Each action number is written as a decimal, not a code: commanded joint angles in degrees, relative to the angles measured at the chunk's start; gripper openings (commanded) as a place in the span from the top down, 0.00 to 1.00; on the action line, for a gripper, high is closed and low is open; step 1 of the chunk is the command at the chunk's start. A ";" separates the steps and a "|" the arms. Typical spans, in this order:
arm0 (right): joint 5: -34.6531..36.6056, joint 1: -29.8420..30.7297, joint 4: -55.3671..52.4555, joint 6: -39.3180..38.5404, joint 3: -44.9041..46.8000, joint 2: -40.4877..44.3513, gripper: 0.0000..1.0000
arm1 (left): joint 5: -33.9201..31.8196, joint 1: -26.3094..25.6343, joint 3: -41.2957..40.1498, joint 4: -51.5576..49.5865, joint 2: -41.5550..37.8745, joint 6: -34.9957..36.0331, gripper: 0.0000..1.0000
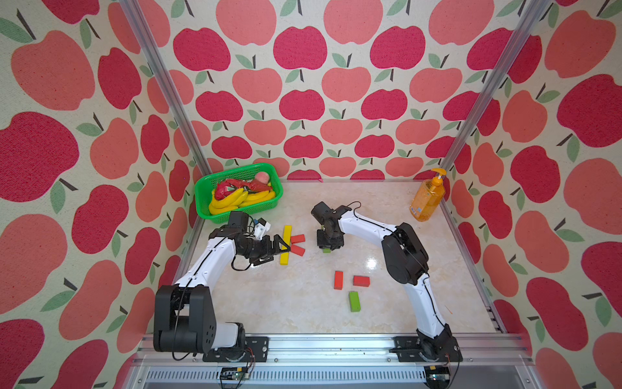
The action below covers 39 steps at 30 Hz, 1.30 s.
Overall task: Assemble the letter k with building blocks
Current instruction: Assemble the building block at the center of the board.
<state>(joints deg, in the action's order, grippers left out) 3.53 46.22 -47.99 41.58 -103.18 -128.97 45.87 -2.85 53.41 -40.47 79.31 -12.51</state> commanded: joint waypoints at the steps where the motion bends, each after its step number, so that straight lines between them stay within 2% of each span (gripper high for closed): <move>1: -0.28 0.85 0.13 -0.98 -0.78 -0.21 0.59 | 0.89 0.36 1.18 -0.59 0.67 0.27 0.02; 11: 0.16 1.24 -0.28 -1.31 -1.68 -0.56 0.53 | 1.07 0.39 1.17 -0.49 0.67 0.22 0.02; 23: 1.42 0.41 -1.23 -1.14 -2.02 -0.81 0.63 | 1.15 0.39 1.13 -0.49 0.85 0.21 0.02; 39: 1.14 0.11 -1.85 -1.53 -2.93 -1.48 0.61 | 1.15 0.39 1.24 -0.52 1.10 0.27 0.02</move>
<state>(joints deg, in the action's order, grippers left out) 4.01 46.70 -48.10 40.71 -104.79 -129.49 45.91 -2.85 53.41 -40.45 79.79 -12.49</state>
